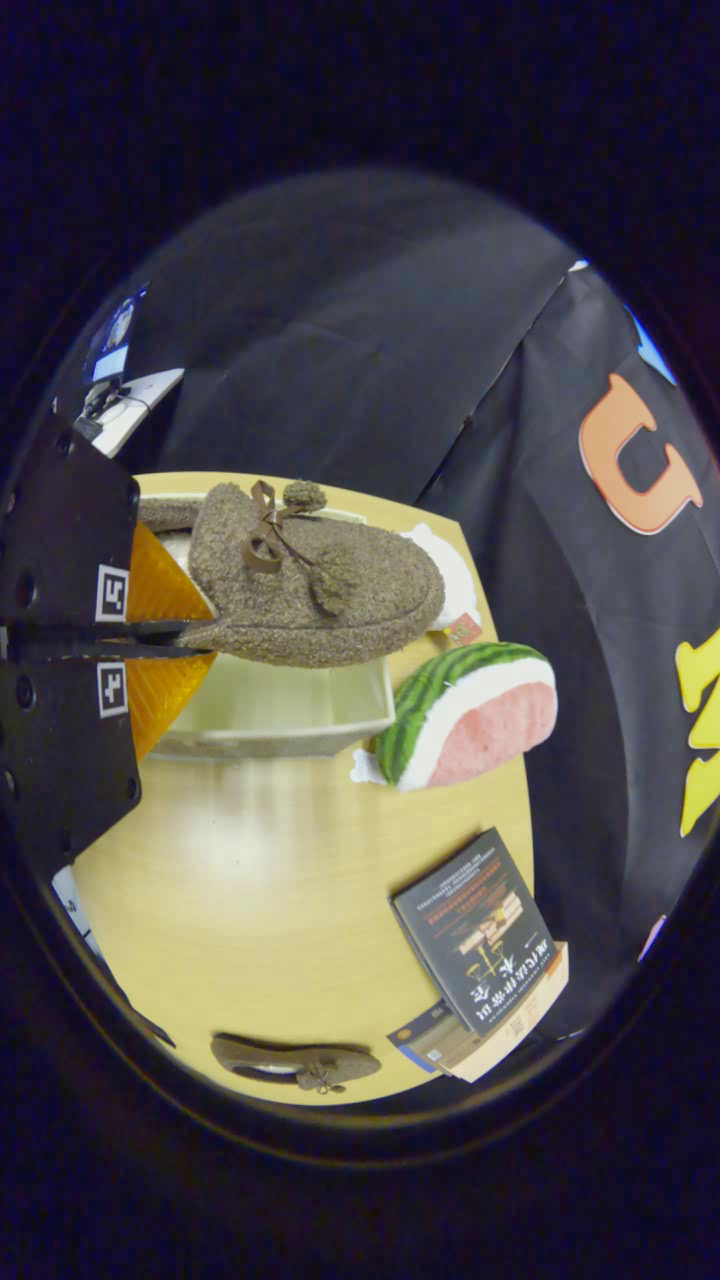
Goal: Open the storage box then place both shoes into the box .Put the left shoe in first, then the right shoe, with the right side of both shoes facing outward in a uniform manner.
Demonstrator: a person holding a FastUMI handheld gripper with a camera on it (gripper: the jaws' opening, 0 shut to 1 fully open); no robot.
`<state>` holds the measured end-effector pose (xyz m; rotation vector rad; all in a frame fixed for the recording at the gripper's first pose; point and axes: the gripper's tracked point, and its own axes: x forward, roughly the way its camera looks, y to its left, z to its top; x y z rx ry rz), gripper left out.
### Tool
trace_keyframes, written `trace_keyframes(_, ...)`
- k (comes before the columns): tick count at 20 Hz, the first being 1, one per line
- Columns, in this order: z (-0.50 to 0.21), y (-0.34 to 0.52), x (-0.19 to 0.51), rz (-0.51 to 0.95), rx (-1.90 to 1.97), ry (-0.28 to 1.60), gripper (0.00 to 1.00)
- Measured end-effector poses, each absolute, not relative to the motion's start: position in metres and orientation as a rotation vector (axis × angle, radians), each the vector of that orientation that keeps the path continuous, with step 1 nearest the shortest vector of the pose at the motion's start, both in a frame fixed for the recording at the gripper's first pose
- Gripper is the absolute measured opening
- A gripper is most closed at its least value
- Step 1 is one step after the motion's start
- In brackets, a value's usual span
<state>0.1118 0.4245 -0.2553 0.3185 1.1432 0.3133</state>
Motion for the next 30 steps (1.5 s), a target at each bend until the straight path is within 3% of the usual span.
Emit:
trace_keyframes(12,-0.395,0.485,0.123,0.127,0.201,1.340,0.01)
trace_keyframes(16,-0.396,0.484,0.127,0.184,0.127,1.289,0.07)
trace_keyframes(25,-0.288,0.453,0.078,0.456,0.189,1.165,0.95)
trace_keyframes(30,-0.219,0.371,0.072,0.541,0.246,1.034,0.95)
